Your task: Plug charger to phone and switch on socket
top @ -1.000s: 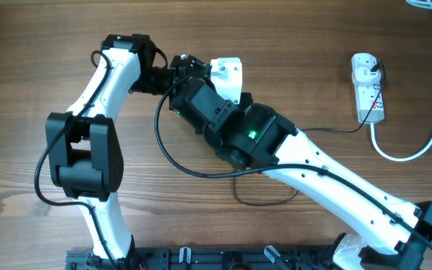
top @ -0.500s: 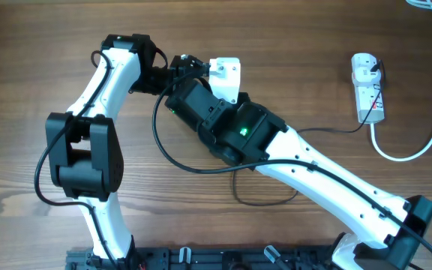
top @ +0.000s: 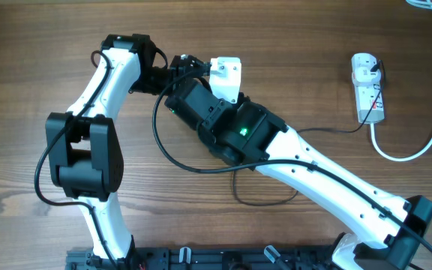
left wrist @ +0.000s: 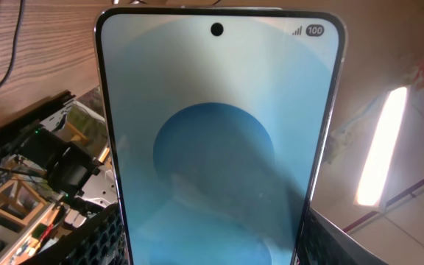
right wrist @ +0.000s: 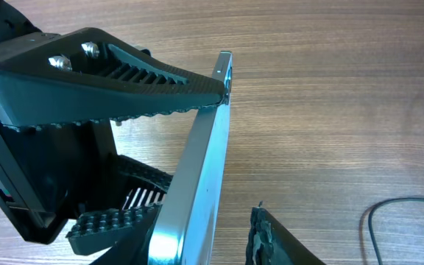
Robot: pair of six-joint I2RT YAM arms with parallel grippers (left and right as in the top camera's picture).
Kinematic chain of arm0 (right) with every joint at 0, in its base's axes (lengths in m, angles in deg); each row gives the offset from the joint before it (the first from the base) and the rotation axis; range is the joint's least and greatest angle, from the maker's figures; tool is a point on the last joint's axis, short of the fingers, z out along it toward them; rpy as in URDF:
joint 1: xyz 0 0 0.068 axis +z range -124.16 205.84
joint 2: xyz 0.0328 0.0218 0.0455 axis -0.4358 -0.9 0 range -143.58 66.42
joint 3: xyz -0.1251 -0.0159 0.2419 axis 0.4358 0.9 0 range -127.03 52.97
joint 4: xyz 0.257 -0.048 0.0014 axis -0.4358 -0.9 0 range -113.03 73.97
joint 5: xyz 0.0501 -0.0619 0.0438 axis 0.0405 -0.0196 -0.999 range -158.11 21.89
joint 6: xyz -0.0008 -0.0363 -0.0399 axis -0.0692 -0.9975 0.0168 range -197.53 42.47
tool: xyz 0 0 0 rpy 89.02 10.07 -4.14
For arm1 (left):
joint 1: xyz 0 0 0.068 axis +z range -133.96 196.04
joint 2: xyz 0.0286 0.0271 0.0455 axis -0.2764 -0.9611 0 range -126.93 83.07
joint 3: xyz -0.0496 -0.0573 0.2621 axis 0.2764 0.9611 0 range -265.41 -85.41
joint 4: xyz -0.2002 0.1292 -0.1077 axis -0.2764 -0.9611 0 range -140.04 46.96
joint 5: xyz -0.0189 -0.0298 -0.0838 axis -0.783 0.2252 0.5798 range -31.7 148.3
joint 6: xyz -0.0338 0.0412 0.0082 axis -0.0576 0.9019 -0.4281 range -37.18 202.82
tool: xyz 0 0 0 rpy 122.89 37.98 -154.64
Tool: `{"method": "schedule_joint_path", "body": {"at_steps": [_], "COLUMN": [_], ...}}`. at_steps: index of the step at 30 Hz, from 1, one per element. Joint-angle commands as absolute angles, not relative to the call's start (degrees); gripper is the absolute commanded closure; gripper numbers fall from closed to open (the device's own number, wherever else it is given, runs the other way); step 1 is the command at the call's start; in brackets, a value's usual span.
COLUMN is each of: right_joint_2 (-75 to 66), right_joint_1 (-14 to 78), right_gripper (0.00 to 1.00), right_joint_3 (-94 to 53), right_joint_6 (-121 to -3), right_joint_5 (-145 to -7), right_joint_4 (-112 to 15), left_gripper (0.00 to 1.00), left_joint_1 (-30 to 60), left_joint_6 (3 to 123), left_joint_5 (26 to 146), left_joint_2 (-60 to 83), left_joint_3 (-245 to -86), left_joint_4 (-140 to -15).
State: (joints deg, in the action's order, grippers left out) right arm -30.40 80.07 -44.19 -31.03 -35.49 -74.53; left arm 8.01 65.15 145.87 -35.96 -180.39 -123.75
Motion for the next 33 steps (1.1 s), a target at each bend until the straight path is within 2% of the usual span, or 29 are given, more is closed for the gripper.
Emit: {"method": "schedule_joint_path", "body": {"at_steps": [1, 14, 33], "right_joint_2": [-30.9, -30.9, -31.3], "right_joint_1": [80.3, 80.3, 80.1], "right_gripper": [0.62, 0.71, 0.70], "right_joint_3": [-45.2, -45.2, -45.2], "right_joint_6": [-30.4, -30.4, -31.0], "right_joint_5": [-35.5, -35.2, -34.2], "right_joint_4": [-73.7, -72.8, -71.1], "left_gripper": [0.43, 0.43, 0.43], "left_joint_1": [7.9, 7.9, 7.9], "left_joint_6": [65.7, 65.5, 65.5], "left_joint_5": [148.4, 148.6, 148.6], "left_joint_2": [-33.8, -33.8, -33.8], "left_joint_3": [-180.3, -180.3, -180.3], "left_joint_4": [-123.6, -123.6, -123.6]}}
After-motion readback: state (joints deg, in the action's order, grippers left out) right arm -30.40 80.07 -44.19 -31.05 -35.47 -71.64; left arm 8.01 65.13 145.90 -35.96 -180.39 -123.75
